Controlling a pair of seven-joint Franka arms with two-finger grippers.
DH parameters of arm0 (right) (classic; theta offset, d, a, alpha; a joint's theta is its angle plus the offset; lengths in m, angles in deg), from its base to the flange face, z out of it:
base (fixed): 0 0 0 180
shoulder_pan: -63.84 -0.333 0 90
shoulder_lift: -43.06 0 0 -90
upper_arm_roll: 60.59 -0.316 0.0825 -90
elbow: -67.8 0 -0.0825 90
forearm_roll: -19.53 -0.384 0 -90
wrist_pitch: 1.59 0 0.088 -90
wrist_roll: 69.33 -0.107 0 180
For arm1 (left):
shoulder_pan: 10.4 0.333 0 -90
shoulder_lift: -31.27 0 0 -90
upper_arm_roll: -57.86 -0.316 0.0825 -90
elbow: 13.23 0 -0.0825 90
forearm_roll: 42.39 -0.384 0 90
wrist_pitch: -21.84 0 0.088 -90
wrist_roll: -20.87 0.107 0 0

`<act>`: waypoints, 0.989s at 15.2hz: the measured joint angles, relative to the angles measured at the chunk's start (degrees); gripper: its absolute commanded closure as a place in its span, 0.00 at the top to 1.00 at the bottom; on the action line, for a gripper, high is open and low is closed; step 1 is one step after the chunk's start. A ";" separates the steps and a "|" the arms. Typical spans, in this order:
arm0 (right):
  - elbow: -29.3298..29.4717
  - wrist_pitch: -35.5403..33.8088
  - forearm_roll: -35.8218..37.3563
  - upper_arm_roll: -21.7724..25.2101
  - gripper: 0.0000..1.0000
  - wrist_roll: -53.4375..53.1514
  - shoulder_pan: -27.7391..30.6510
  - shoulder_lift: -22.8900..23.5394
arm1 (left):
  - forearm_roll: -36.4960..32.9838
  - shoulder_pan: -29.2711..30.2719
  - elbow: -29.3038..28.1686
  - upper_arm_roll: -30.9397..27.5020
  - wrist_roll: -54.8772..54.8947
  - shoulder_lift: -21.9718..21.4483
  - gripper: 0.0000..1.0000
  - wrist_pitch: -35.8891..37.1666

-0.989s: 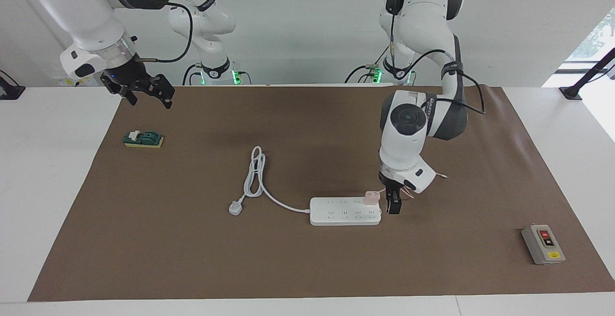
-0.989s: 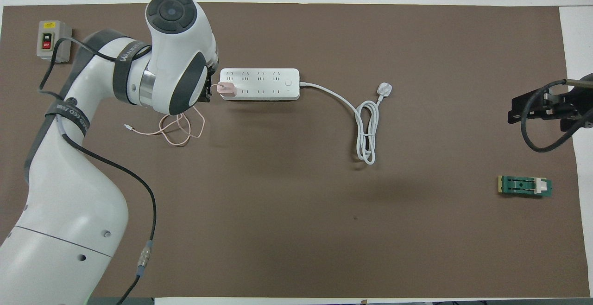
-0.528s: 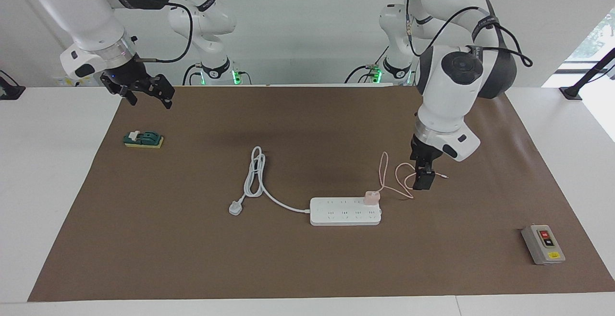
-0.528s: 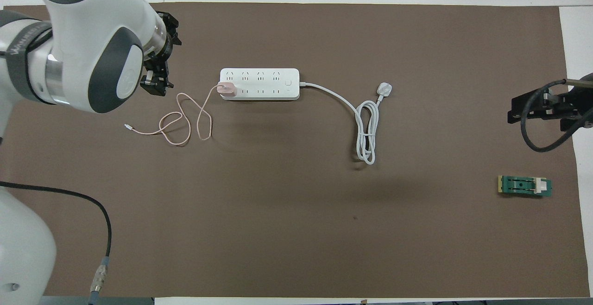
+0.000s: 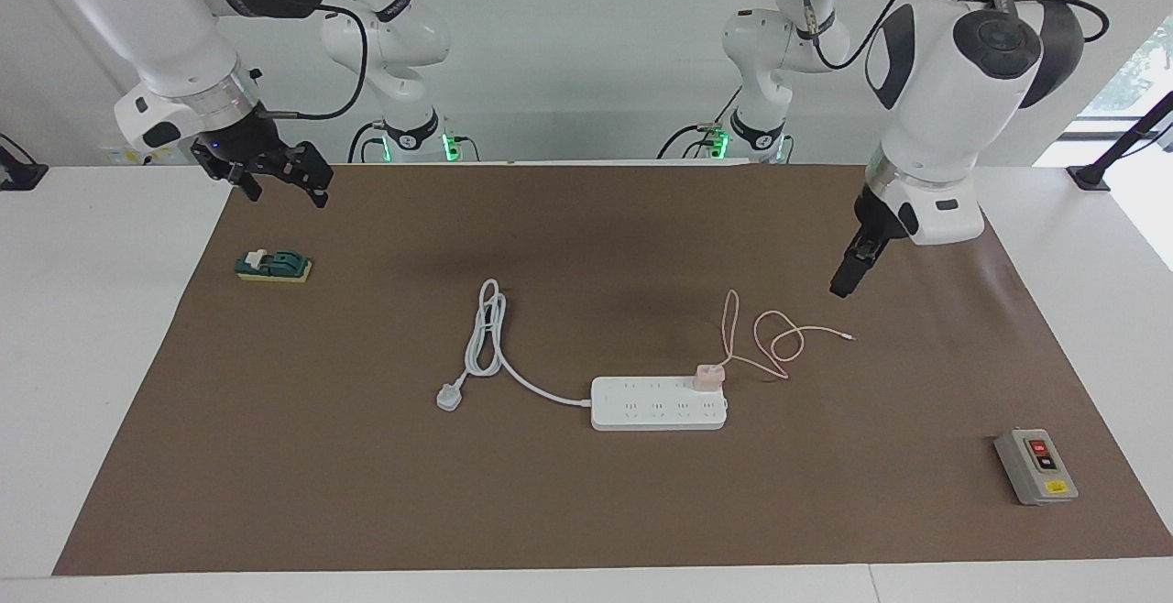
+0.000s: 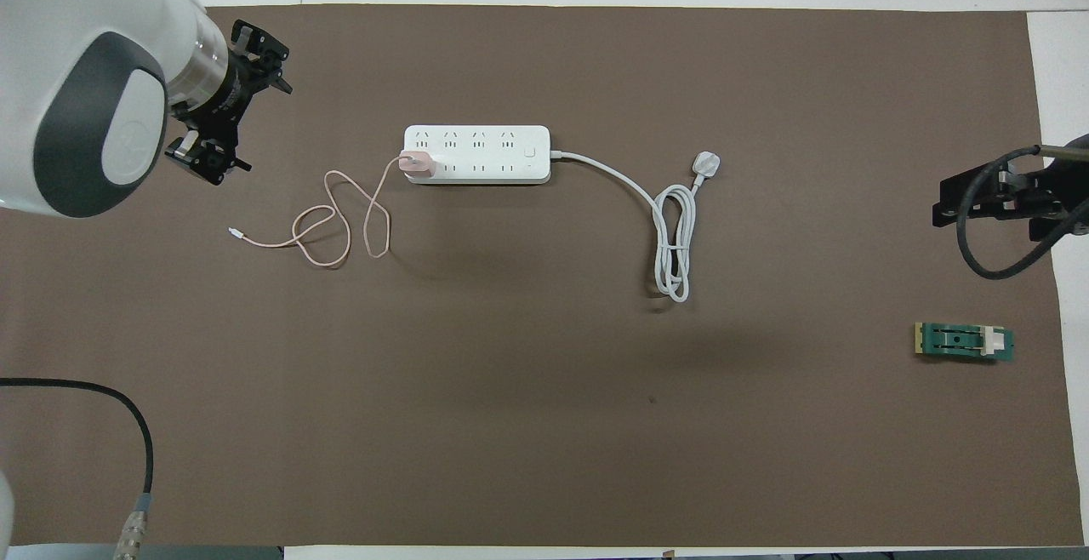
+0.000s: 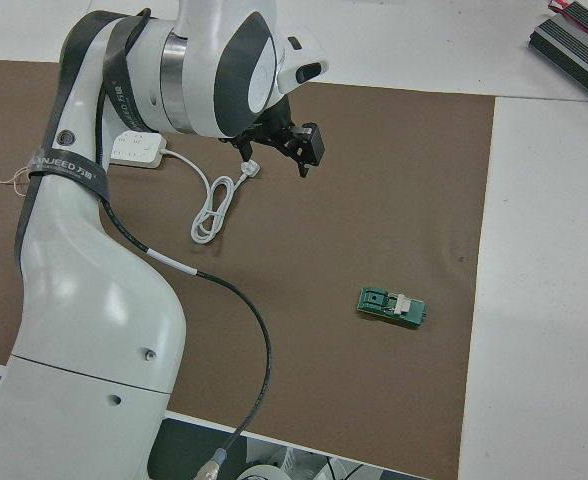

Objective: Plug charger into power strip

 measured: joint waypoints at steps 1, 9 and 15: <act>0.00 0.00 0.00 0.00 1.00 0.00 0.00 0.00 | 0.00 1.24 -0.01 -0.05 5.36 -1.06 1.00 1.62; 0.00 0.00 0.00 0.00 1.00 0.00 0.00 0.00 | 0.00 9.13 -5.77 -0.22 36.50 -10.41 1.00 8.18; 0.00 0.00 0.00 0.00 1.00 0.00 0.00 0.00 | 0.00 9.78 -15.05 -0.25 40.90 -19.07 1.00 8.47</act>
